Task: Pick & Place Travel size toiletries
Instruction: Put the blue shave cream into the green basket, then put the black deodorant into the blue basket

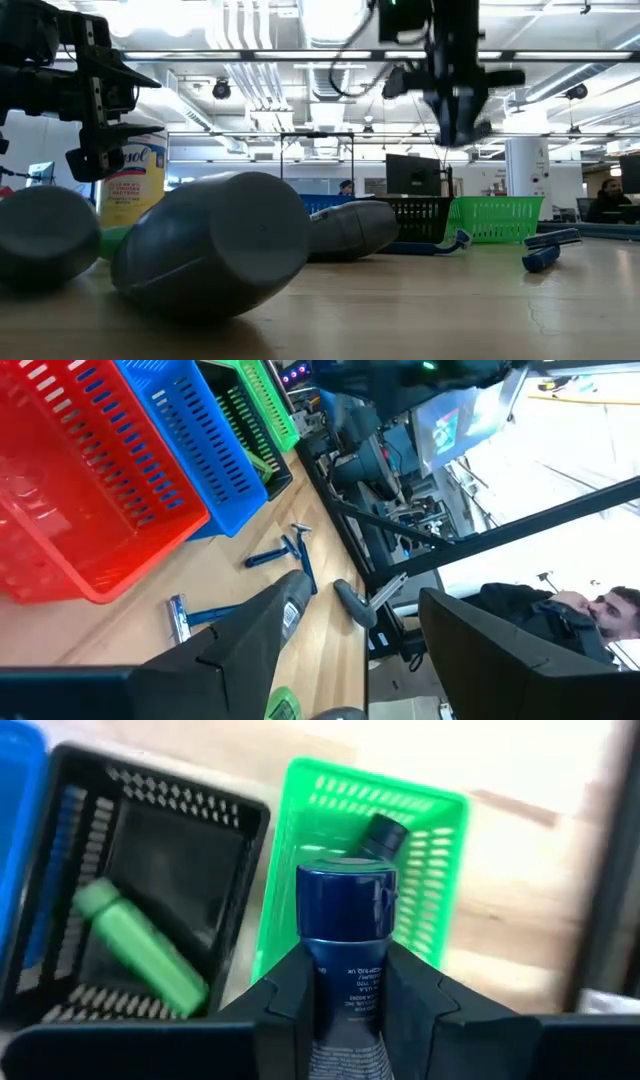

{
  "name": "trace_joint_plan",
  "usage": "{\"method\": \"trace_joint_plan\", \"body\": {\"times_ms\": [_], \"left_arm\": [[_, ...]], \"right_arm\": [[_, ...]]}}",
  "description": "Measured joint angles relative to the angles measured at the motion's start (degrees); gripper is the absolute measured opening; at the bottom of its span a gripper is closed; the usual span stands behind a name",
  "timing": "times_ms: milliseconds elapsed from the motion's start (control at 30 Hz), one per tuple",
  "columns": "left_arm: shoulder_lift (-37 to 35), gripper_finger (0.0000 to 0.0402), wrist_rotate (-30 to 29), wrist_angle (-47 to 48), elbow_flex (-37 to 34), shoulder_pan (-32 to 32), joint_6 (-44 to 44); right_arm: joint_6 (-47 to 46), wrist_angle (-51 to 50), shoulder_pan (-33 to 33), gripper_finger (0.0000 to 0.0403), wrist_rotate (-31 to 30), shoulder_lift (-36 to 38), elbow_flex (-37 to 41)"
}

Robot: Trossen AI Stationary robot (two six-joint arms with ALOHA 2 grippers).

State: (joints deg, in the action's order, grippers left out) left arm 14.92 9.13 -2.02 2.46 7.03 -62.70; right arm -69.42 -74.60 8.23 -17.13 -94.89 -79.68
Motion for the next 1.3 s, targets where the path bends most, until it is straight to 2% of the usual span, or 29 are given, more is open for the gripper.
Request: {"method": "trace_joint_plan", "body": {"times_ms": [167,333,500,700,833,967,1100,1200,1300], "left_arm": [[0.0,0.0238,0.0,0.0,0.0,0.0,-1.9],[0.0,0.0238,0.0,0.0,0.0,0.0,-4.6],[0.0,0.0238,0.0,0.0,0.0,0.0,-5.2],[0.0,0.0238,-0.2,-0.1,0.0,0.0,-6.2],[0.0,0.0238,-0.8,0.0,0.0,0.0,-5.9],[0.0,0.0238,-2.0,0.0,0.0,0.0,-5.2],[0.0,0.0238,-2.0,0.2,0.0,0.0,-3.8],[0.0,0.0238,-0.9,0.8,0.0,0.0,-3.5],[0.0,0.0238,1.1,1.2,0.0,0.0,-3.4]], "right_arm": [[4.5,14.1,5.6,0.0099,4.7,2.1,11.3],[4.7,14.9,6.0,0.0142,5.1,3.0,16.2],[4.5,15.0,4.6,0.0198,5.0,5.7,17.1],[7.7,15.5,-2.2,0.0254,5.6,8.1,11.9],[10.7,20.7,-10.0,0.0272,10.7,6.2,8.1],[11.9,24.1,-17.3,0.0272,13.4,0.9,4.6],[17.6,24.4,-23.7,0.0259,14.4,-7.0,0.0],[18.0,22.6,-27.3,0.0250,20.3,-12.8,-3.8],[11.0,18.5,-29.4,0.0242,26.8,-17.6,-7.1]]}}
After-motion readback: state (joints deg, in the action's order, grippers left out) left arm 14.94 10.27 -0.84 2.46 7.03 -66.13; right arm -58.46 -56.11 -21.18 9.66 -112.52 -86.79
